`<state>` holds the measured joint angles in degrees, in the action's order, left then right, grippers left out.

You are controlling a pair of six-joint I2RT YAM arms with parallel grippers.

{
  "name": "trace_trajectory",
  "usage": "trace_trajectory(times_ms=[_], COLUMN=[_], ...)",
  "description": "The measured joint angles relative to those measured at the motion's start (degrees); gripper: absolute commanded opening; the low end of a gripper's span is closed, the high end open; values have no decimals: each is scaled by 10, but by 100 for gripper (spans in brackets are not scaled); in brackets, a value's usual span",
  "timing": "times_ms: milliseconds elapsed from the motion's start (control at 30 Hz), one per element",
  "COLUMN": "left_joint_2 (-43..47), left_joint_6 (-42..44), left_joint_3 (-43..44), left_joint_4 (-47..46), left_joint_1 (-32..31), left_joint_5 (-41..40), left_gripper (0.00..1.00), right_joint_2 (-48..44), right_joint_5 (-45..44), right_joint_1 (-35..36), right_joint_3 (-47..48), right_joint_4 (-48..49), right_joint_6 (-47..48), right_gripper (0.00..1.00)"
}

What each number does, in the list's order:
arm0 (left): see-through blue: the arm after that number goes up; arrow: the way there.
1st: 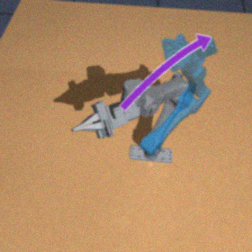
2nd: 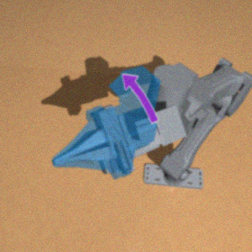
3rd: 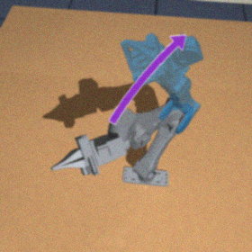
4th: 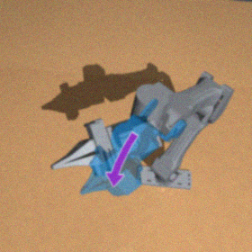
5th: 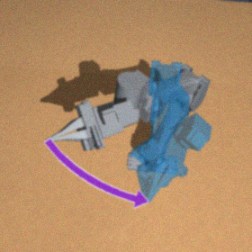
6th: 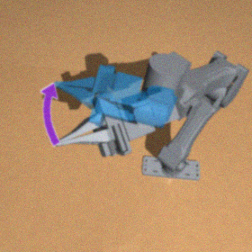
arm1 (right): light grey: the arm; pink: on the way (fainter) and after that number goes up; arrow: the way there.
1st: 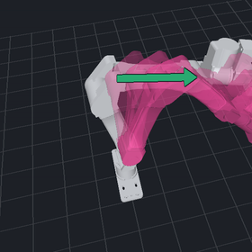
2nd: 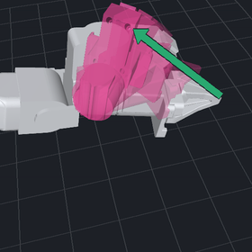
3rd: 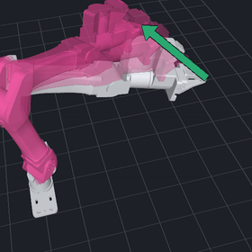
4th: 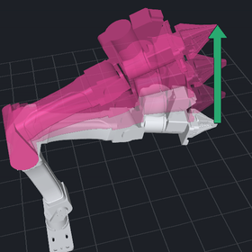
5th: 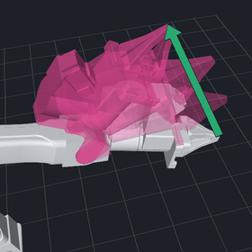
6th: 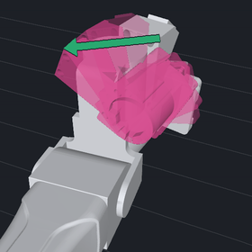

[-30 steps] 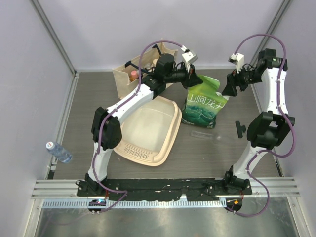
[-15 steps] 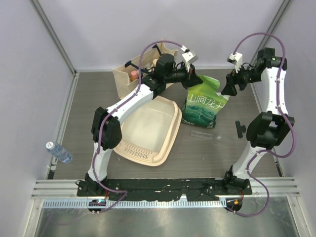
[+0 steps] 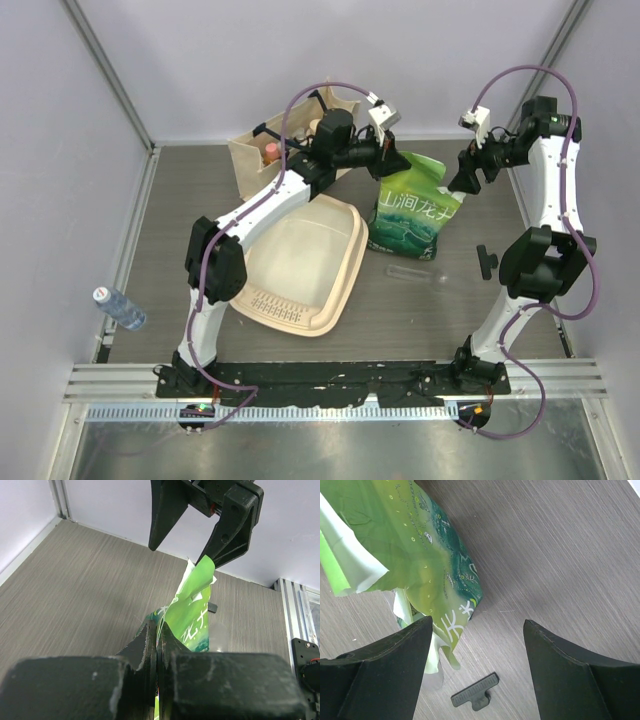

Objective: Fill the litter box with clean litter
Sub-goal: Open the cat litter bag at the center of the board.

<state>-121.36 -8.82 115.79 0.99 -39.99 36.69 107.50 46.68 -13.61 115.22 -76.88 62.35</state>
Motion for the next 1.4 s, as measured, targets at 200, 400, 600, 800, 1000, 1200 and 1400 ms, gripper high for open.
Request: trace_trajectory(times_ms=[200, 400, 600, 800, 1000, 1200, 1400], left_joint_2=[0, 0, 0, 0, 0, 0, 0], left_joint_6=[0, 0, 0, 0, 0, 0, 0], left_joint_3=[0, 0, 0, 0, 0, 0, 0], left_joint_4=[0, 0, 0, 0, 0, 0, 0], left_joint_1=[0, 0, 0, 0, 0, 0, 0], left_joint_5=[0, 0, 0, 0, 0, 1, 9], left_gripper=[0, 0, 0, 0, 0, 0, 0], right_joint_2=[-8, -21, -22, -22, -22, -16, -11], right_joint_5=[10, 12, 12, 10, 5, -14, -56], right_joint_1=[0, 0, 0, 0, 0, 3, 33], right_joint_3=[0, 0, -8, -29, -37, -31, -53], right_joint_4=[0, 0, -1, -2, -2, -4, 1], right_joint_6=[14, 20, 23, 25, 33, 40, 67], right_gripper=[79, 79, 79, 79, 79, 83, 84])
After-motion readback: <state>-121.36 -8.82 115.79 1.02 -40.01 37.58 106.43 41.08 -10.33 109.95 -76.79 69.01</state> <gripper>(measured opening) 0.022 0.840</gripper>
